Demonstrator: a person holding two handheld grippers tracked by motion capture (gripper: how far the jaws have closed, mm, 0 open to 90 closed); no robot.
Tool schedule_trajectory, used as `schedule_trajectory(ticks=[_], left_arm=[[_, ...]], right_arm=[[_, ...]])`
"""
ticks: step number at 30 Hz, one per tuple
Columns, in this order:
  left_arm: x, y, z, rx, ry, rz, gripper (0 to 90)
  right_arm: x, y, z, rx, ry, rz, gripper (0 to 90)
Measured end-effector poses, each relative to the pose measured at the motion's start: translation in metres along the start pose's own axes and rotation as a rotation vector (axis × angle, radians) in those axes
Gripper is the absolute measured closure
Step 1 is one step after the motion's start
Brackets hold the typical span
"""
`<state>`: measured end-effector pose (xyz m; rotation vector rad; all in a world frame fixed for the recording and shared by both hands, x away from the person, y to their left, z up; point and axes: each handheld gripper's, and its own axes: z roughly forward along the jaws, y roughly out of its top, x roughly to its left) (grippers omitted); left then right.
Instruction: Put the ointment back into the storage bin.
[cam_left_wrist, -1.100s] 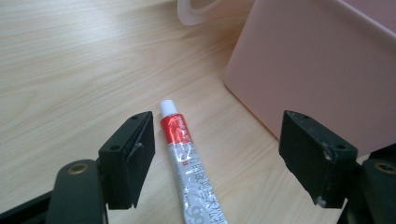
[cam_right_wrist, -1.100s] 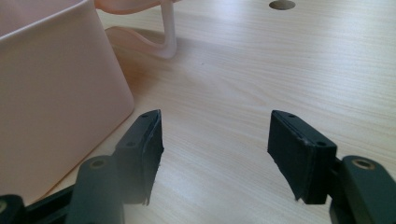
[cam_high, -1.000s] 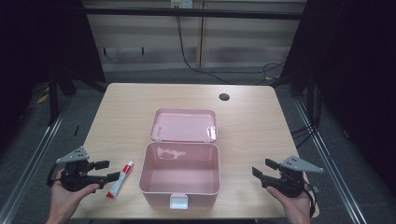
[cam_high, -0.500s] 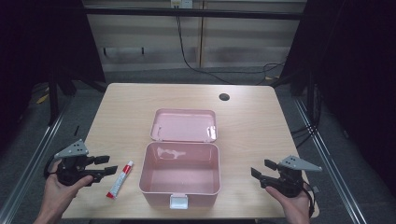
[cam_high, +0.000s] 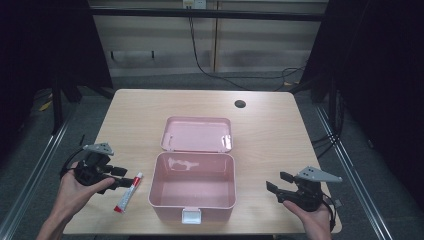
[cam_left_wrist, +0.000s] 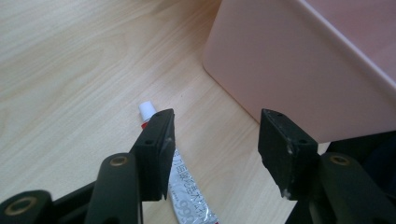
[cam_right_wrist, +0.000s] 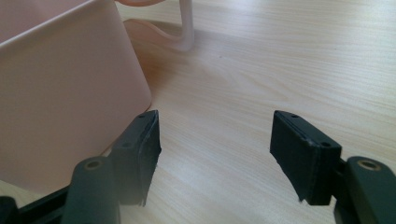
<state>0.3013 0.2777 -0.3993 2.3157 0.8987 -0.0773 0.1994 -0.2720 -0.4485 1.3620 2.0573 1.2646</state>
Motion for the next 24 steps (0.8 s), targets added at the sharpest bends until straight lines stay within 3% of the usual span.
schedule_trajectory(ticks=[2, 9, 14, 15, 19, 24], left_arm=[[0.001, 0.001, 0.001, 0.007, 0.005, -0.004, 48.2], [0.007, 0.002, 0.011, 0.107, -0.025, 0.005, 51.4], [0.010, 0.002, 0.017, 0.133, -0.009, -0.006, 53.7], [0.010, 0.002, 0.021, 0.157, 0.031, -0.007, 53.9], [0.008, 0.002, 0.025, 0.162, 0.039, -0.004, 54.4], [0.013, -0.002, 0.031, 0.162, 0.052, -0.042, 54.6]], right_arm=[[0.000, 0.000, 0.000, 0.000, 0.002, -0.002, 33.2], [0.000, 0.000, 0.001, 0.013, 0.004, 0.000, 33.2], [-0.001, 0.000, 0.003, 0.021, 0.011, 0.003, 33.3], [0.000, 0.000, 0.003, 0.025, 0.010, -0.001, 33.3], [0.000, 0.000, 0.004, 0.030, 0.014, -0.003, 33.3], [0.000, 0.000, 0.004, 0.032, 0.016, -0.003, 33.3]])
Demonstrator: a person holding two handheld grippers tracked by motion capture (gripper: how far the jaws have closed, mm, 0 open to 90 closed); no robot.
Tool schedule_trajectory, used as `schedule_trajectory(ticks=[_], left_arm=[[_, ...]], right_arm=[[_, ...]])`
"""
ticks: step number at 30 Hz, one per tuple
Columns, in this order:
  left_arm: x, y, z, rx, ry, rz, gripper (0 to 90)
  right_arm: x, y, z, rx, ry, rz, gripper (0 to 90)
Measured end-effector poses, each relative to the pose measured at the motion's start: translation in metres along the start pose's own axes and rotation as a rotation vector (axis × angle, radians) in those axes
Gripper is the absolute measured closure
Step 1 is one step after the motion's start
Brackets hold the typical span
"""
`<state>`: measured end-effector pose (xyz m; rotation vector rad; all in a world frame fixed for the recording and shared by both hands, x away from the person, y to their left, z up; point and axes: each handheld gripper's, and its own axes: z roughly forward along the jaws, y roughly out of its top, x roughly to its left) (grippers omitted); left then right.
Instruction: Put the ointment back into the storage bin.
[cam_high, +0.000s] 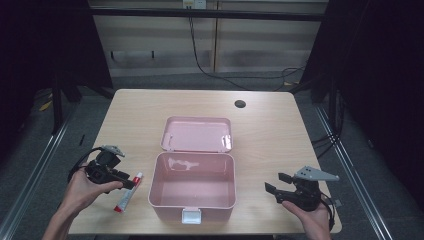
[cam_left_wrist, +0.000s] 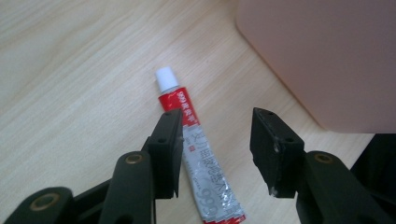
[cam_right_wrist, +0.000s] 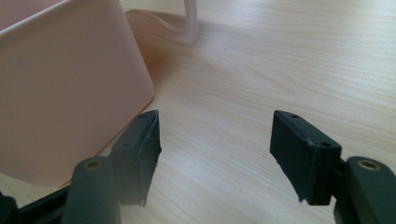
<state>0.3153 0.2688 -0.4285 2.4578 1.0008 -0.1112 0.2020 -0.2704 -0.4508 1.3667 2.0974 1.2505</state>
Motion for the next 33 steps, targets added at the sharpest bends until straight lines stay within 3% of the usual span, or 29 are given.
schedule_trajectory(ticks=[4, 11, 16, 28, 33], left_arm=[[0.002, -0.002, 0.003, 0.012, 0.019, -0.005, 54.6], [0.003, -0.003, 0.012, 0.069, 0.013, 0.006, 57.0], [0.006, -0.004, 0.017, 0.065, 0.009, -0.013, 58.1], [0.008, -0.004, 0.029, 0.120, 0.022, -0.021, 60.0], [0.013, -0.007, 0.031, 0.144, 0.000, -0.020, 63.9]], right_arm=[[0.000, 0.000, -0.001, -0.001, 0.003, 0.004, 33.2], [0.000, 0.000, 0.000, 0.001, 0.006, 0.004, 33.2], [0.000, 0.000, 0.000, 0.002, 0.008, 0.001, 33.2], [0.000, 0.000, 0.000, 0.006, 0.021, 0.002, 32.4], [0.000, 0.000, 0.001, 0.007, 0.024, 0.001, 32.3]])
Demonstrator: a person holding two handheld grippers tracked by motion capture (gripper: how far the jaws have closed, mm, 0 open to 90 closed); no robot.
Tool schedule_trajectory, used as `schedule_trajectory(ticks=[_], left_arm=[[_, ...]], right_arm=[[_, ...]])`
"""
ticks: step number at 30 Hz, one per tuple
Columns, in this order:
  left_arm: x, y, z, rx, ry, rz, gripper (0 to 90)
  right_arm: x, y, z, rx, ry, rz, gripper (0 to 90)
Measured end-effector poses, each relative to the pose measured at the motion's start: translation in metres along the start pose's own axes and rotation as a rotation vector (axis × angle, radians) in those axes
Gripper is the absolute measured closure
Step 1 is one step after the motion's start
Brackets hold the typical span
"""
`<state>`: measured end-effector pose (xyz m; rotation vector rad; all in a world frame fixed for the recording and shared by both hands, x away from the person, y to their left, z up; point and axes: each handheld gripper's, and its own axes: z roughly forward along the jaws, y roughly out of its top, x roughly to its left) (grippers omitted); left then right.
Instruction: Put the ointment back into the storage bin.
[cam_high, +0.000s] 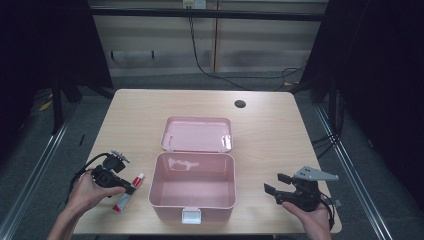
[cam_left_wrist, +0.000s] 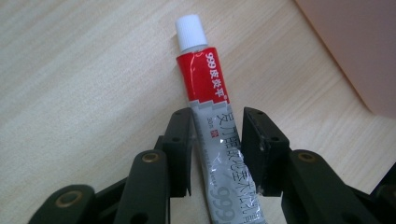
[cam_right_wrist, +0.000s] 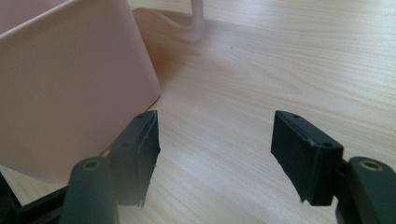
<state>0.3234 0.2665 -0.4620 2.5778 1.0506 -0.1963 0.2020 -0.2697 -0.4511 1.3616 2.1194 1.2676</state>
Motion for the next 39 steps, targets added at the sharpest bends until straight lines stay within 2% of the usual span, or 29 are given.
schedule_trajectory(ticks=[2, 9, 12, 16, 19, 20, 26, 31, 33, 39], left_arm=[[-0.002, 0.000, 0.002, -0.007, -0.001, -0.005, 64.3], [-0.005, 0.003, 0.007, 0.029, 0.010, 0.020, 66.7], [-0.005, 0.003, 0.008, 0.014, 0.032, 0.022, 67.8], [-0.007, 0.004, 0.008, 0.030, 0.047, 0.057, 68.4], [-0.014, 0.006, 0.009, 0.051, 0.088, 0.126, 69.5], [-0.015, 0.007, 0.009, 0.059, 0.095, 0.132, 69.9], [-0.014, 0.009, 0.006, 0.076, 0.085, 0.099, 70.7], [-0.013, 0.008, 0.000, 0.047, 0.064, 0.071, 70.7], [-0.013, 0.007, -0.003, 0.046, 0.044, 0.071, 70.7], [-0.015, 0.008, -0.015, 0.064, 0.038, 0.068, 70.8]], right_arm=[[0.000, 0.000, 0.000, 0.000, 0.001, 0.001, 32.3], [0.000, 0.000, 0.000, 0.001, 0.001, 0.000, 32.1], [0.000, 0.000, 0.000, 0.003, 0.002, 0.003, 32.1], [-0.001, 0.000, 0.000, 0.006, -0.006, 0.006, 32.1], [0.000, 0.000, 0.000, 0.006, -0.007, 0.007, 32.1], [-0.001, 0.000, 0.000, 0.005, -0.007, 0.008, 32.1], [-0.001, 0.000, 0.001, 0.005, -0.006, 0.008, 32.1], [-0.001, 0.000, 0.000, 0.004, -0.007, 0.008, 32.1], [-0.001, -0.001, 0.000, 0.004, -0.007, 0.007, 32.1], [-0.001, 0.000, 0.001, 0.006, -0.006, 0.007, 32.1]])
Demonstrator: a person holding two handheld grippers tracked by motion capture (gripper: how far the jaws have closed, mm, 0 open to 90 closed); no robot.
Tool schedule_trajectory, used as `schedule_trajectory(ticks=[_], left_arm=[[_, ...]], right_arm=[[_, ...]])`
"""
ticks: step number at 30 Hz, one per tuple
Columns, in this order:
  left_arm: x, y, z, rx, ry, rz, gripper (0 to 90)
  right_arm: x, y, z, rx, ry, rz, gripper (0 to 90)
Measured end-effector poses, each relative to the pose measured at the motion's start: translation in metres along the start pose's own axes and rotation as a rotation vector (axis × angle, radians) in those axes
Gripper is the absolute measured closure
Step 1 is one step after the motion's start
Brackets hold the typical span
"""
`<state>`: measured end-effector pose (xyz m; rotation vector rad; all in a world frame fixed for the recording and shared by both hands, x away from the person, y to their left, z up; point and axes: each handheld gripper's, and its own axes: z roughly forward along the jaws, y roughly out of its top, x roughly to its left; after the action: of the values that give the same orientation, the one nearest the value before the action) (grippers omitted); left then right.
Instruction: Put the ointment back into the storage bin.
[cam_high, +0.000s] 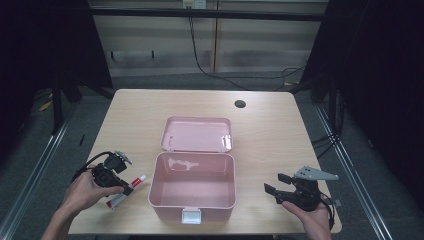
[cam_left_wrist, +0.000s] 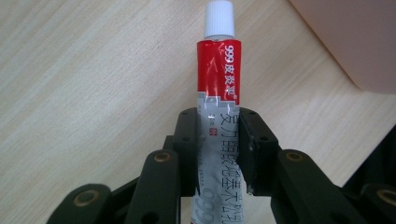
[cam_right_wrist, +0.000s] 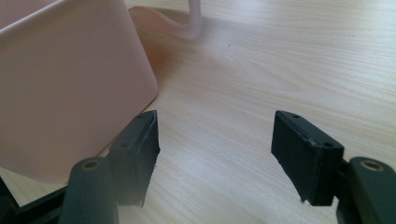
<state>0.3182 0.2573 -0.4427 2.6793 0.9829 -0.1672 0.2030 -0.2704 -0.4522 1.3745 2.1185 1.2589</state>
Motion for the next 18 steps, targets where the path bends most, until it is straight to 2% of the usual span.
schedule_trajectory(ticks=[1, 2, 4, 7, 8, 11, 12, 15, 18], left_arm=[[0.000, 0.000, 0.000, 0.000, 0.000, 0.000, 70.9], [-0.001, 0.001, -0.005, -0.002, -0.013, 0.013, 70.8], [-0.002, 0.001, -0.009, -0.014, -0.039, 0.008, 70.8], [-0.005, 0.002, -0.013, -0.006, -0.075, 0.032, 70.7], [-0.007, 0.002, -0.014, 0.008, -0.070, 0.050, 70.7], [-0.009, 0.003, -0.019, 0.007, -0.059, 0.063, 70.7], [-0.009, 0.003, -0.020, 0.009, -0.068, 0.065, 70.7], [-0.008, 0.004, -0.026, 0.001, -0.074, 0.065, 70.8], [-0.007, 0.004, -0.030, -0.011, -0.093, 0.048, 70.8]], right_arm=[[0.000, 0.000, 0.000, 0.001, 0.001, 0.000, 32.1], [0.000, 0.000, 0.000, 0.001, 0.000, 0.000, 32.0], [0.000, 0.000, 0.000, 0.003, 0.001, 0.002, 32.0], [0.000, 0.000, 0.000, 0.001, 0.001, 0.002, 32.0], [0.000, 0.000, 0.000, 0.000, 0.000, 0.001, 32.0], [0.000, 0.000, 0.000, 0.000, 0.000, 0.000, 32.0], [0.000, 0.000, 0.000, 0.000, -0.001, 0.000, 32.0], [0.000, 0.000, 0.000, 0.001, 0.000, 0.002, 31.9], [0.000, 0.000, 0.000, 0.000, 0.000, 0.001, 31.9]])
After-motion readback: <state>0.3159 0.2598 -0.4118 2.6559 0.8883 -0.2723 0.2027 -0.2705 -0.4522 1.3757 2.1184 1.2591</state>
